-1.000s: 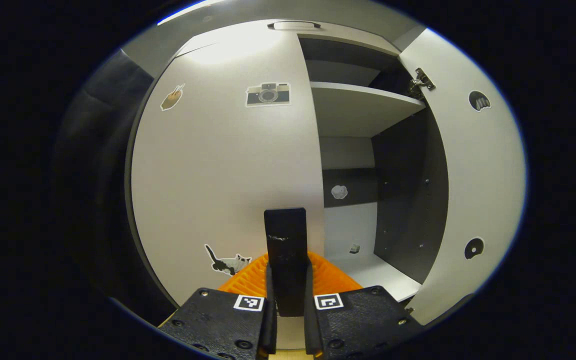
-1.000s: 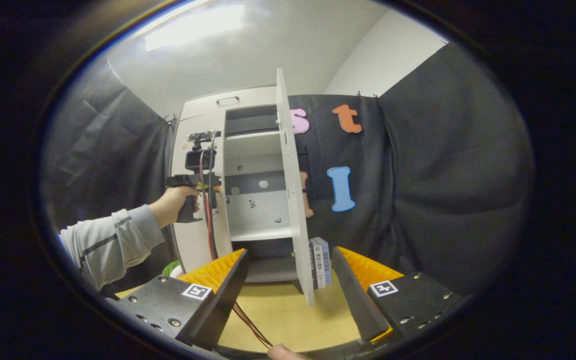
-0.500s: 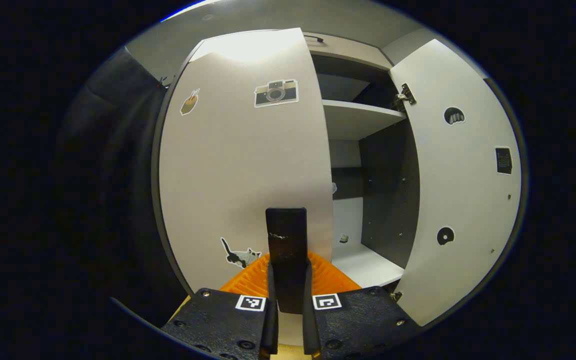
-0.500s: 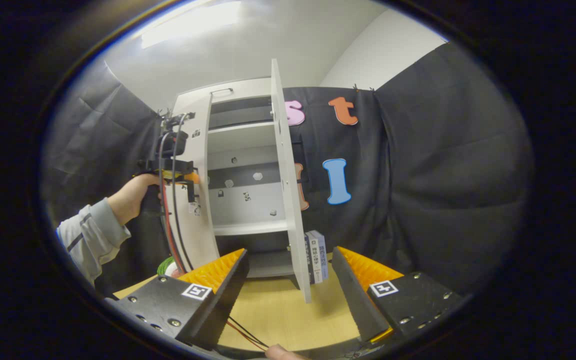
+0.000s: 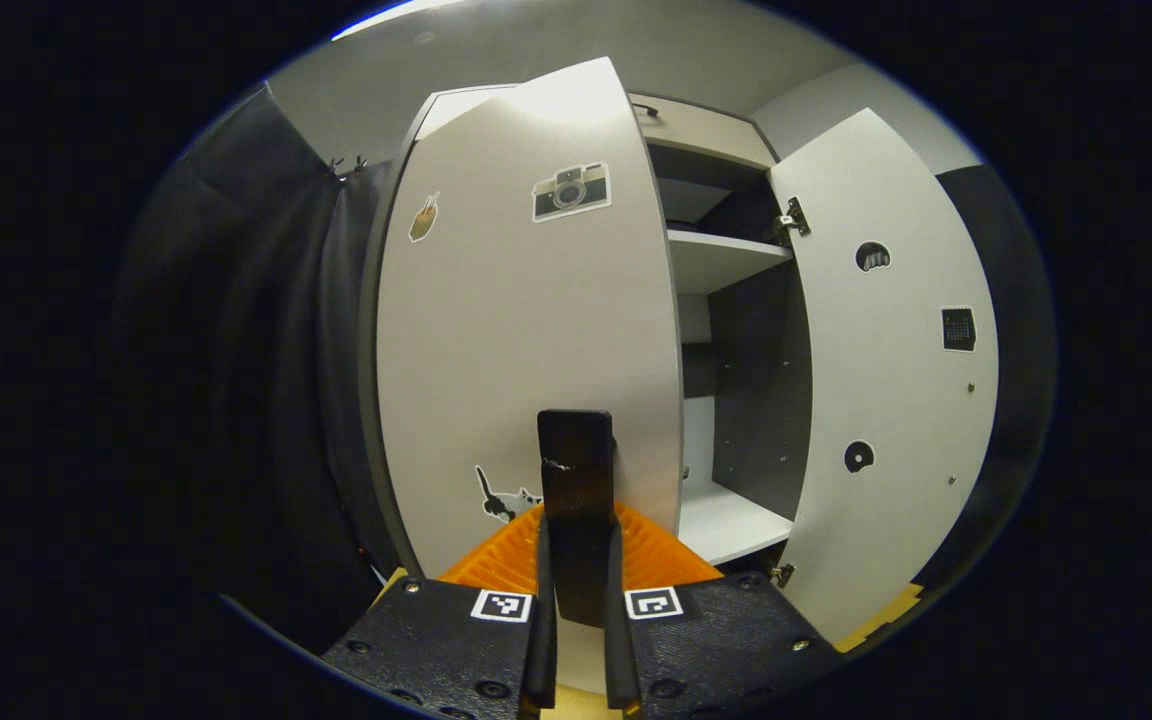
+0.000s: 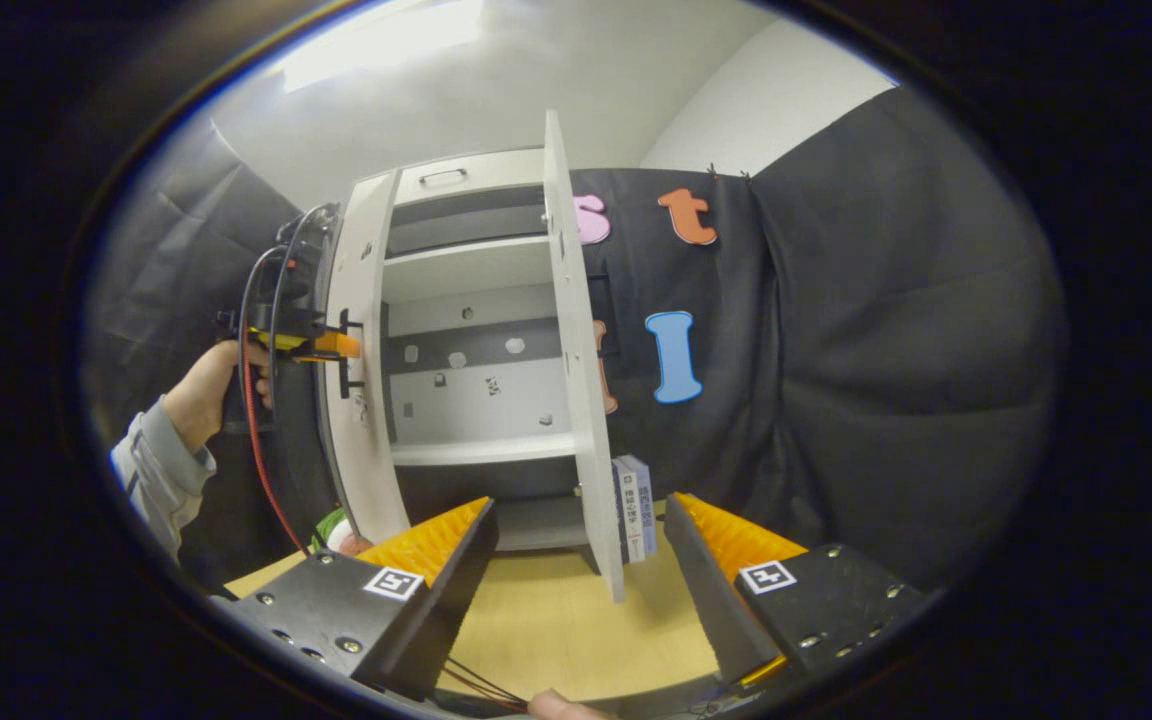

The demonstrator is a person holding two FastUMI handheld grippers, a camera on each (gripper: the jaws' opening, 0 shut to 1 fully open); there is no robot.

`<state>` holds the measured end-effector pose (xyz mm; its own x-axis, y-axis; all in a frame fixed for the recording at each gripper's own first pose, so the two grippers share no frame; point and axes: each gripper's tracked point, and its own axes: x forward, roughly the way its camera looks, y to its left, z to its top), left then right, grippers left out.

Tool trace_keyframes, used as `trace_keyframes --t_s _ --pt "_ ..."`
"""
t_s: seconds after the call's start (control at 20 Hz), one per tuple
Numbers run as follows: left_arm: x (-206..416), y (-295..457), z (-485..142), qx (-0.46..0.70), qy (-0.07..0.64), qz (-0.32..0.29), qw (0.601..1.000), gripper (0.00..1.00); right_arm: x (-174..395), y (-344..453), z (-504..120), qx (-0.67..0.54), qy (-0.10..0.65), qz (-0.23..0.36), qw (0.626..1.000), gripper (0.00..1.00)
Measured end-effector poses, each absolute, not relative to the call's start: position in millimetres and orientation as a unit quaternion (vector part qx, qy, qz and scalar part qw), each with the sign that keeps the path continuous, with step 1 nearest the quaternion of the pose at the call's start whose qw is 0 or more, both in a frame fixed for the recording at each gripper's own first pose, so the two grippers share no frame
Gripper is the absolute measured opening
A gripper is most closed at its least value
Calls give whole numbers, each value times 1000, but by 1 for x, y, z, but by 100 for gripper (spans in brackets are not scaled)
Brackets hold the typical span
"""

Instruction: Open the right door of the double-door shoe cabinet with the right hand, and open the left door with the left hand.

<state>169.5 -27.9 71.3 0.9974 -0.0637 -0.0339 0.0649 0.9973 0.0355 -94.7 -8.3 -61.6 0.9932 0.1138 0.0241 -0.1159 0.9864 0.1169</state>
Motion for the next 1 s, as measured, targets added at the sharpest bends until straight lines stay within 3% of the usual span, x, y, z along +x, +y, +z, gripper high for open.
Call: trace_keyframes --t_s 0.65,1.0 --pt "118 37 73 49 6 1 999 19 -92 10 -76 55 10 64 996 99" --pt "100 95 71 57 13 38 998 6 -89 24 -71 57 4 70 996 99"
